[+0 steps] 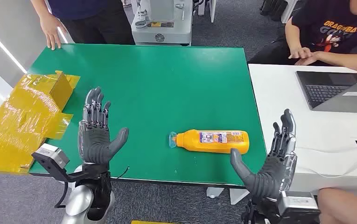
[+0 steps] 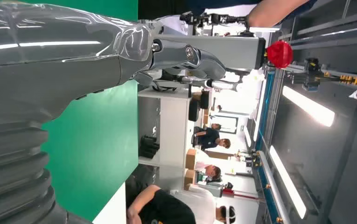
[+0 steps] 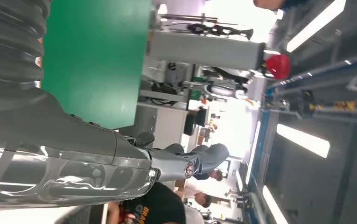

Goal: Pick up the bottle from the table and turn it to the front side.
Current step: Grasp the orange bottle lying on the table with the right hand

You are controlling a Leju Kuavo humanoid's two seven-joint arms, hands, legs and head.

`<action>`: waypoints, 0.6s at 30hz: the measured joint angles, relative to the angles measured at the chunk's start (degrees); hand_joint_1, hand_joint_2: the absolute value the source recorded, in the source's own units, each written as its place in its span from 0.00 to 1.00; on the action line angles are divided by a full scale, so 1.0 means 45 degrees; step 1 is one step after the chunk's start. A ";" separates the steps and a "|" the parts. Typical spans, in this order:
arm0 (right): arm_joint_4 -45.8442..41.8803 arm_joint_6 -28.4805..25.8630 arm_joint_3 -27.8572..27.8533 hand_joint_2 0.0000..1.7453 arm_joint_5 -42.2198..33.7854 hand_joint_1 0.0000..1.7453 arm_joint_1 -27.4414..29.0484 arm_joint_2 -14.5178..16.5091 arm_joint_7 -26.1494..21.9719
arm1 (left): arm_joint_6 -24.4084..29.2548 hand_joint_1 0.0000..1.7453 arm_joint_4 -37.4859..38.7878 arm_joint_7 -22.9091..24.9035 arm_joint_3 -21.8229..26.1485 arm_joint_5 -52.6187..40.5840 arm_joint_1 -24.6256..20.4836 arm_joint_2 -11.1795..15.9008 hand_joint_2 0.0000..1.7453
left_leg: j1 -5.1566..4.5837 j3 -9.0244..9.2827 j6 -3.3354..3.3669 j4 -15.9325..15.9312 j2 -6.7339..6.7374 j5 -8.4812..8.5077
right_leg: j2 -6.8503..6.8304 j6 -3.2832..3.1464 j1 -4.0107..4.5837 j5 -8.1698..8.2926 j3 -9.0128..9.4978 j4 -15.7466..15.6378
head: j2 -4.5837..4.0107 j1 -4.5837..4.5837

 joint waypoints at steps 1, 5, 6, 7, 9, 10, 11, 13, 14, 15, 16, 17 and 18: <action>0.0034 0.0142 -0.0005 1.00 0.0268 0.00 -0.0046 -0.0004 0.0137 | 0.0014 0.00 0.0000 0.0001 0.0000 0.0000 0.0000 0.0001 1.00 | 0.0000 0.0000 0.0000 0.0000 0.0000 0.0000 | 0.0000 0.0000 0.0000 0.0000 0.0000 0.0000 | 0.0000 0.0000; 0.0378 0.1428 -0.0161 1.00 0.2657 0.00 -0.0440 -0.0140 0.1243 | 0.0078 0.00 0.0000 -0.0042 0.0000 0.0000 0.0010 0.0006 1.00 | 0.0000 0.0000 0.0000 0.0000 0.0000 0.0000 | -0.0001 0.0000 0.0000 0.0000 0.0001 0.0000 | 0.0000 0.0001; 0.0520 0.1896 -0.0249 1.00 0.3405 0.00 -0.0592 -0.0241 0.1518 | 0.0080 0.00 0.0000 -0.0080 0.0000 0.0000 0.0015 0.0008 1.00 | 0.0000 0.0000 0.0000 0.0000 0.0000 0.0000 | 0.0000 0.0000 0.0000 0.0001 0.0001 0.0000 | 0.0000 0.0001; 0.0696 0.2355 -0.0358 1.00 0.4032 0.00 -0.0768 -0.0366 0.1714 | 0.0080 0.00 -0.0001 -0.0125 0.0000 0.0000 0.0020 0.0010 1.00 | 0.0000 0.0000 0.0000 0.0001 0.0000 0.0001 | 0.0000 0.0000 0.0000 0.0001 0.0002 0.0000 | 0.0000 0.0001; 0.1203 0.3205 -0.0625 1.00 0.4728 0.00 -0.1249 -0.0794 0.1877 | 0.0079 0.00 -0.0004 -0.0215 0.0000 0.0021 0.0041 0.0019 1.00 | -0.0001 0.0000 0.0001 0.0002 -0.0001 0.0001 | -0.0001 0.0002 -0.0001 0.0002 0.0007 -0.0001 | 0.0000 0.0002; 0.1580 0.3607 -0.0750 1.00 0.4848 0.00 -0.1576 -0.1105 0.1862 | 0.0074 0.00 -0.0005 -0.0256 0.0002 0.0046 0.0064 0.0030 1.00 | -0.0002 0.0000 0.0002 0.0004 -0.0002 0.0001 | -0.0001 0.0005 -0.0002 0.0004 0.0010 -0.0002 | 0.0000 0.0002; 0.2000 0.3993 -0.0850 1.00 0.4854 0.00 -0.1948 -0.1470 0.1808 | 0.0062 0.00 -0.0006 -0.0293 0.0007 0.0078 0.0097 0.0047 1.00 | -0.0003 0.0000 0.0004 0.0006 -0.0002 0.0002 | -0.0001 0.0009 -0.0003 0.0007 0.0012 -0.0003 | 0.0000 0.0002; 0.2931 0.4663 -0.0964 1.00 0.4669 0.00 -0.2788 -0.2255 0.1615 | 0.0011 0.00 -0.0022 -0.0374 0.0040 0.0143 0.0195 0.0100 1.00 | -0.0006 0.0000 0.0008 0.0011 -0.0003 0.0004 | -0.0001 0.0018 -0.0006 0.0015 0.0016 -0.0006 | 0.0000 0.0002; 0.3398 0.4959 -0.0990 1.00 0.4523 0.00 -0.3198 -0.2627 0.1514 | -0.0029 0.00 -0.0032 -0.0406 0.0062 0.0166 0.0241 0.0129 1.00 | -0.0008 -0.0001 0.0012 0.0014 -0.0005 0.0007 | -0.0004 0.0023 -0.0008 0.0018 0.0018 -0.0008 | 0.0000 0.0003; 0.3842 0.5230 -0.1008 1.00 0.4390 0.00 -0.3588 -0.2988 0.1429 | -0.0078 0.00 -0.0040 -0.0434 0.0085 0.0185 0.0282 0.0159 1.00 | -0.0009 -0.0001 0.0016 0.0016 -0.0011 0.0010 | -0.0012 0.0026 -0.0009 0.0021 0.0022 -0.0010 | 0.0000 0.0005; 0.4268 0.5482 -0.1008 1.00 0.4287 0.00 -0.3949 -0.3315 0.1362 | -0.0123 0.00 -0.0045 -0.0448 0.0109 0.0197 0.0312 0.0191 1.00 | -0.0011 -0.0001 0.0019 0.0018 -0.0017 0.0012 | -0.0020 0.0029 -0.0010 0.0022 0.0024 -0.0010 | 0.0000 0.0002; 0.4667 0.5740 -0.0999 1.00 0.4216 0.00 -0.4289 -0.3626 0.1318 | -0.0170 0.00 -0.0047 -0.0453 0.0136 0.0204 0.0342 0.0221 1.00 | -0.0012 -0.0002 0.0023 0.0018 -0.0022 0.0015 | -0.0026 0.0031 -0.0010 0.0023 0.0026 -0.0010 | 0.0000 0.0004; 0.5061 0.6014 -0.0969 1.00 0.4154 0.00 -0.4653 -0.3922 0.1290 | -0.0219 0.00 -0.0052 -0.0459 0.0166 0.0213 0.0377 0.0253 1.00 | -0.0012 -0.0003 0.0024 0.0018 -0.0025 0.0015 | -0.0029 0.0031 -0.0010 0.0023 0.0028 -0.0009 | 0.0000 0.0002</action>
